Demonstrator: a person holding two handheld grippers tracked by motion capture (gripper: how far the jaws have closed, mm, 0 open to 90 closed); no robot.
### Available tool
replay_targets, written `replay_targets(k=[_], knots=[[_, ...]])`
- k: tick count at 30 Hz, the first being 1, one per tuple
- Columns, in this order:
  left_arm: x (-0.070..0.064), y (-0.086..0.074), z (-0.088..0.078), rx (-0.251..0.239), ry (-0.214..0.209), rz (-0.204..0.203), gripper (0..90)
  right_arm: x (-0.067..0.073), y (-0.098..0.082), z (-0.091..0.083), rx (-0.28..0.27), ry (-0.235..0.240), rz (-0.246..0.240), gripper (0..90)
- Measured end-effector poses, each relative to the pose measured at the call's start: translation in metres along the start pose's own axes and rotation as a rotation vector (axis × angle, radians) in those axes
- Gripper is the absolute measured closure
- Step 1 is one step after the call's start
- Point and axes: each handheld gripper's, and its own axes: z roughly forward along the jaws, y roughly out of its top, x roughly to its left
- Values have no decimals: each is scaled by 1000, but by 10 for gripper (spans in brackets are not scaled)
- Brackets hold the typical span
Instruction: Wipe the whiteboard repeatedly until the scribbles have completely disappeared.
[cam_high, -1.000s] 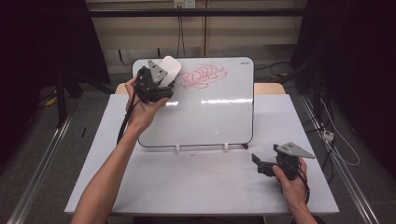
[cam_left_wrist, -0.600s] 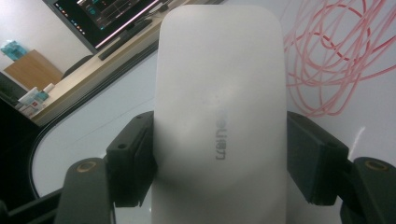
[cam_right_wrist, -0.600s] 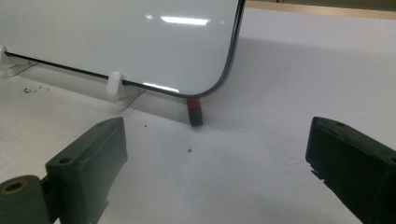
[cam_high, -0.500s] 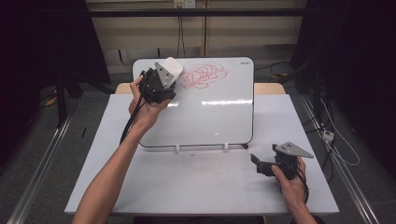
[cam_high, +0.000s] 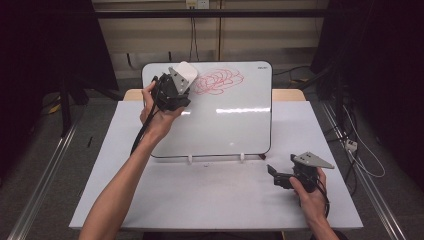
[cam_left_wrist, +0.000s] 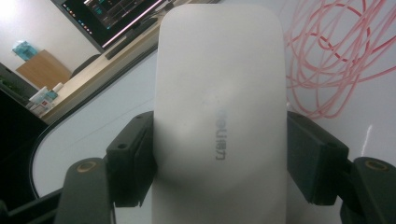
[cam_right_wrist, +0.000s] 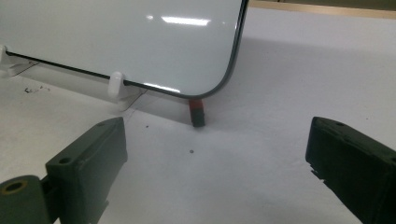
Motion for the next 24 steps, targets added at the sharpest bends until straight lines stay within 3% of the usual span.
replay_targets(k=[24], knots=[[-18, 8, 3, 1, -14, 15, 312, 0, 0, 0, -3, 0, -4, 57]])
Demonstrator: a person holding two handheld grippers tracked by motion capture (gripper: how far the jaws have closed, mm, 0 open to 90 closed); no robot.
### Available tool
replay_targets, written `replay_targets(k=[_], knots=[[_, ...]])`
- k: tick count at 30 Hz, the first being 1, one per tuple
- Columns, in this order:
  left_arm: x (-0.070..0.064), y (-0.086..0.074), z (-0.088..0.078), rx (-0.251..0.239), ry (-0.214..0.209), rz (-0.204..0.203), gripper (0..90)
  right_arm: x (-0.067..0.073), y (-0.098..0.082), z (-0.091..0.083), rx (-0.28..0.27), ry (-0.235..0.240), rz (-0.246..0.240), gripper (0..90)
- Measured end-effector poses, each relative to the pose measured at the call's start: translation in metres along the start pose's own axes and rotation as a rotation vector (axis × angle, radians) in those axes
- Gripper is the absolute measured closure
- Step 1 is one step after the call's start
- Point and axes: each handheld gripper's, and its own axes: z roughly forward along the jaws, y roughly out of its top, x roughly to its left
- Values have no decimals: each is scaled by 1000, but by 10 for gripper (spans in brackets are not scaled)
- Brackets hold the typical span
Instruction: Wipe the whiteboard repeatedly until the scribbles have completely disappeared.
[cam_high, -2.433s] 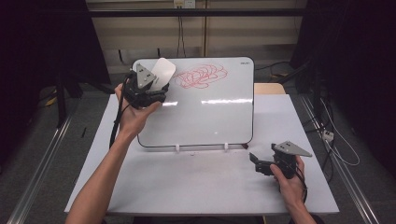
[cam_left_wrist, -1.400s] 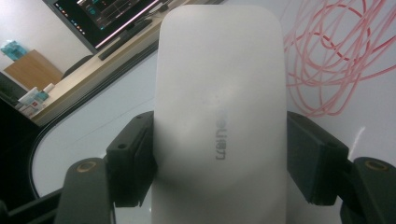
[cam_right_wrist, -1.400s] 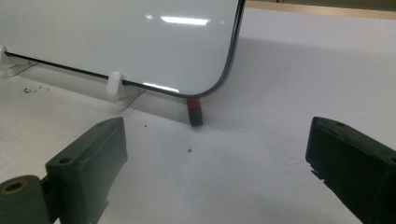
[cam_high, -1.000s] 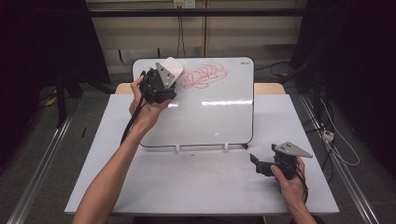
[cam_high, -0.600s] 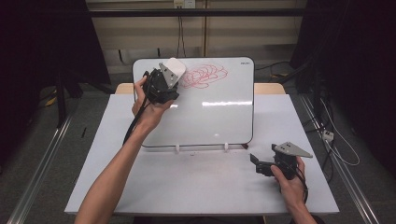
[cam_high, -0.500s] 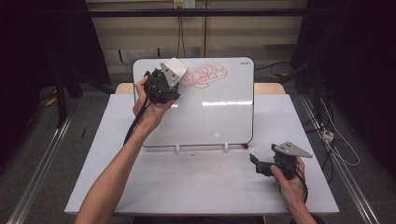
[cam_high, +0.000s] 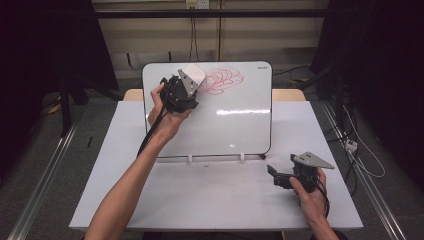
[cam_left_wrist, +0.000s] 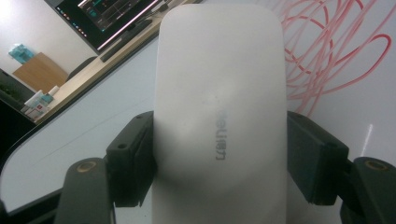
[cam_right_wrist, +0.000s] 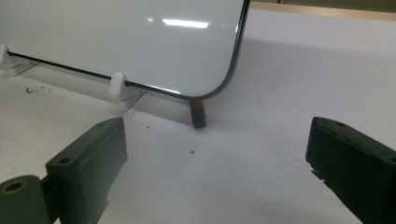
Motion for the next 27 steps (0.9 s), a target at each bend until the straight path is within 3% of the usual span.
replay_targets(k=[14, 24, 27], knots=[[-16, 4, 1, 4, -15, 43, 312, -1, 0, -1, -4, 0, 2, 54], [-42, 5, 1, -4, -47, 93, 312, 0, 0, -1, -4, 2, -1, 54], [-52, 5, 1, -3, -51, 124, 312, 0, 1, -1, -4, 2, -4, 54]])
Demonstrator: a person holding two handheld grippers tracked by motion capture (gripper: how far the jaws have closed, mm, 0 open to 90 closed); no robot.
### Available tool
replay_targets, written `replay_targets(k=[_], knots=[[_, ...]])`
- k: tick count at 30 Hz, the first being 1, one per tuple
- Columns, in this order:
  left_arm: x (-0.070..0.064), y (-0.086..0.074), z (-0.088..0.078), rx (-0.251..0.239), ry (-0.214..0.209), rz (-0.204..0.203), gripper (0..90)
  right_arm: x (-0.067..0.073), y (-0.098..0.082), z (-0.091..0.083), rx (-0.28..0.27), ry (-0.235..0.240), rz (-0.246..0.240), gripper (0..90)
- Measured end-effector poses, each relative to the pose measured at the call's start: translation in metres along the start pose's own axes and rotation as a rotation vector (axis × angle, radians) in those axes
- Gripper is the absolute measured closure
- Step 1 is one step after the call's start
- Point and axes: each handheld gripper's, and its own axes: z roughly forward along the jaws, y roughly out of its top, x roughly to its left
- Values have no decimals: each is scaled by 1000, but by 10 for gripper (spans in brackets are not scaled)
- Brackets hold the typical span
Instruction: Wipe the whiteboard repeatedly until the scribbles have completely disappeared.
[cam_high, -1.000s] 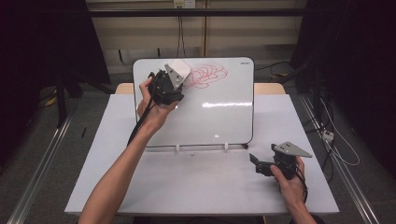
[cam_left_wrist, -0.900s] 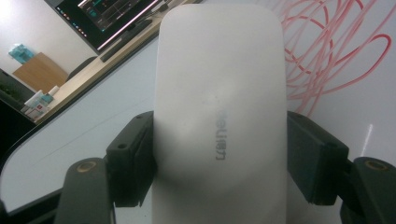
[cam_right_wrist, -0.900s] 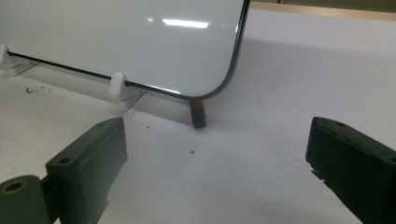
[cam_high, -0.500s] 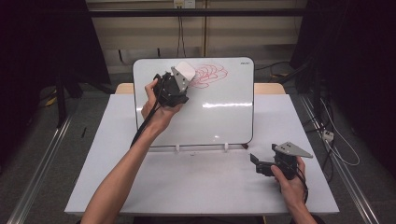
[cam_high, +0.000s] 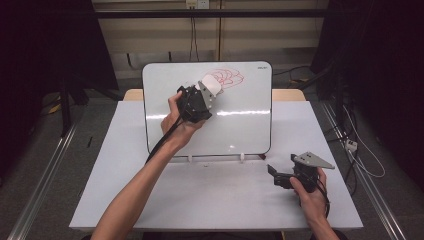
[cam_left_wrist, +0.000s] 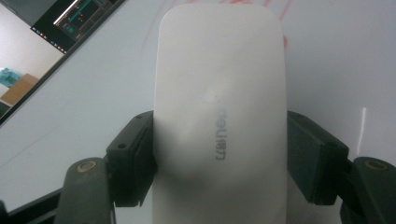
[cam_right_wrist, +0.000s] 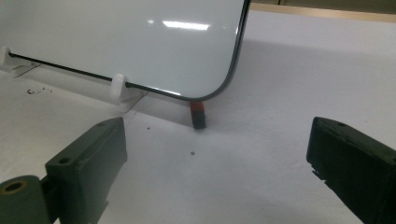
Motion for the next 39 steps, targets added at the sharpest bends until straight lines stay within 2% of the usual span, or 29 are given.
replay_targets(k=[10, 19, 20, 23, 24, 26, 33, 39], knots=[[-19, 0, -1, -10, -25, 39, 312, 0, 0, 0, -2, 2, 0, 54], [-16, -2, -2, -21, -38, 24, 311, -1, 0, -1, -2, 0, 2, 54], [-15, -1, -2, -20, -49, 14, 312, -1, 0, -1, -1, -1, 5, 54], [-8, -1, -2, -11, -46, 4, 312, -1, -1, -1, -2, 0, 5, 55], [-5, -2, -2, -7, -41, 6, 312, -2, -1, -1, -2, 0, 5, 54], [1, -3, -3, -9, -38, -19, 311, -2, -1, -2, -3, -1, 4, 54], [25, -8, -6, 5, -20, -44, 311, -2, -1, -2, -2, 0, 3, 54], [50, -15, -9, 16, -2, -106, 311, -2, -1, -2, -1, -1, 6, 54]])
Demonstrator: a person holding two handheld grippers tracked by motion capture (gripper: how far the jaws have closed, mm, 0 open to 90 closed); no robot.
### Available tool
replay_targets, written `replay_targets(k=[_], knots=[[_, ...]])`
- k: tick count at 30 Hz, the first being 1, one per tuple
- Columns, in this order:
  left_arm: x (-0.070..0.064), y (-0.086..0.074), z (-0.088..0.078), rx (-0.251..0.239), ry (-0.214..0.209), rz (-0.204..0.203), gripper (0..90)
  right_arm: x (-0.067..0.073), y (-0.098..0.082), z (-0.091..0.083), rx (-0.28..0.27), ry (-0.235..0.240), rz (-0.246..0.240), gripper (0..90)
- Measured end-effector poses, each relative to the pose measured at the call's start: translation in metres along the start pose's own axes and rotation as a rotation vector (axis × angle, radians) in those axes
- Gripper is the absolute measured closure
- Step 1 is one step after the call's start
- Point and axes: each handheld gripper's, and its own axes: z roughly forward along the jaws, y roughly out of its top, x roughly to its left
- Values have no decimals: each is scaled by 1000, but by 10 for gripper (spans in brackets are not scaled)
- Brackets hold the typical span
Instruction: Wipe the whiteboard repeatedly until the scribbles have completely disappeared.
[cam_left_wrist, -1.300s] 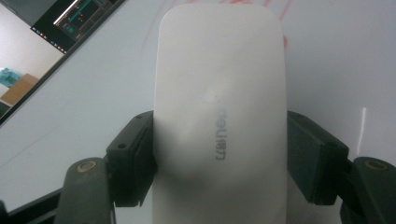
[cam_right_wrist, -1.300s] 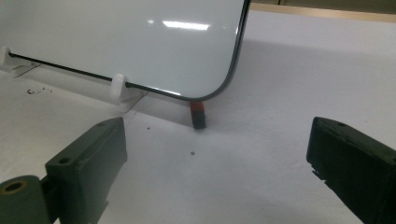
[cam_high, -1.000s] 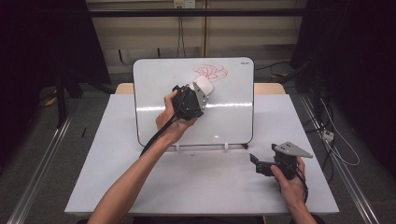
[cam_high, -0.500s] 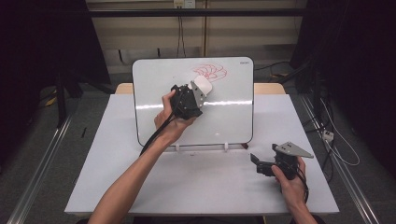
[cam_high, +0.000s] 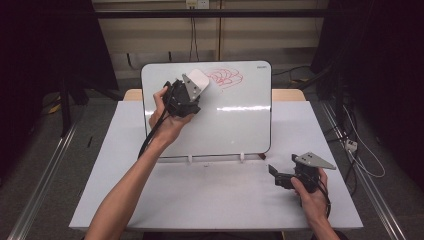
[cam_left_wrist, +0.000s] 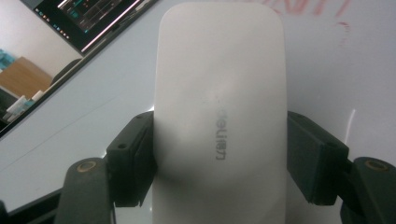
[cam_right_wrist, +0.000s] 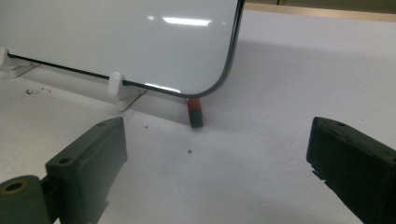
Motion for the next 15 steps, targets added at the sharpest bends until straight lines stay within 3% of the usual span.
replay_targets(k=[8, 15], knots=[[24, -6, -4, 10, 31, -52, 312, 0, 0, 0, 1, 0, 3, 54], [23, -4, -4, 28, 53, -69, 311, 1, 0, 0, 1, -1, 2, 54]])
